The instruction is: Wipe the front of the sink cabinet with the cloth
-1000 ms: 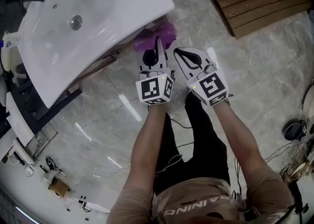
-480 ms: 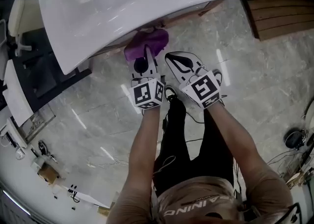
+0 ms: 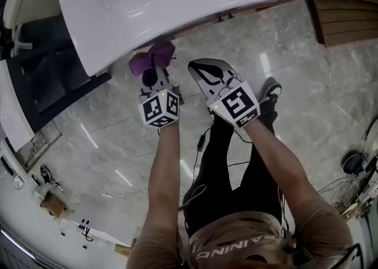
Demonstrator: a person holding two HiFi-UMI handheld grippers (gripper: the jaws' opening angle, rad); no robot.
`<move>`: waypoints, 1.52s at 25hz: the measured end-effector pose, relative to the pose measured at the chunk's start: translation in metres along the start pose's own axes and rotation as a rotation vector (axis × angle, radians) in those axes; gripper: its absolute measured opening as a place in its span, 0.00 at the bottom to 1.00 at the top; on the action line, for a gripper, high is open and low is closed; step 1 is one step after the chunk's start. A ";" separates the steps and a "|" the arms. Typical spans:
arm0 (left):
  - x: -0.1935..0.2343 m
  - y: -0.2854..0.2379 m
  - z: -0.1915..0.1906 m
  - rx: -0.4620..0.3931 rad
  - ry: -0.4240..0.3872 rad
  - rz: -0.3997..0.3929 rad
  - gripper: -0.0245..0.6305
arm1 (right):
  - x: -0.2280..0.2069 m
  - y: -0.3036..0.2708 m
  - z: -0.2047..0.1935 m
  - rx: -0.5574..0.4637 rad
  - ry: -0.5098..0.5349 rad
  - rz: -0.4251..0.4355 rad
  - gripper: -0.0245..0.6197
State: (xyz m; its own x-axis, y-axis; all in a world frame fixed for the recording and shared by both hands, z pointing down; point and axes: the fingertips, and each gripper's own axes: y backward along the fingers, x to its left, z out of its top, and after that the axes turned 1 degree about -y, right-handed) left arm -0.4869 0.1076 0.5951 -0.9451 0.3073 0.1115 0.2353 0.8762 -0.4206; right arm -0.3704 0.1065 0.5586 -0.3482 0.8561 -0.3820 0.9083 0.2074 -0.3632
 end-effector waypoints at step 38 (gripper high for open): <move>-0.214 -0.085 -0.007 -0.049 -0.031 -0.108 0.09 | -0.140 0.141 -0.040 -0.036 -0.109 -0.163 0.05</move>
State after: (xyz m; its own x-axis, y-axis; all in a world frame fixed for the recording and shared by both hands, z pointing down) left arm -0.3027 -0.0306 0.6134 -0.9720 0.1986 0.1256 0.1412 0.9209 -0.3634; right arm -0.1845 0.0344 0.5946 -0.5127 0.7538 -0.4109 0.8448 0.3578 -0.3978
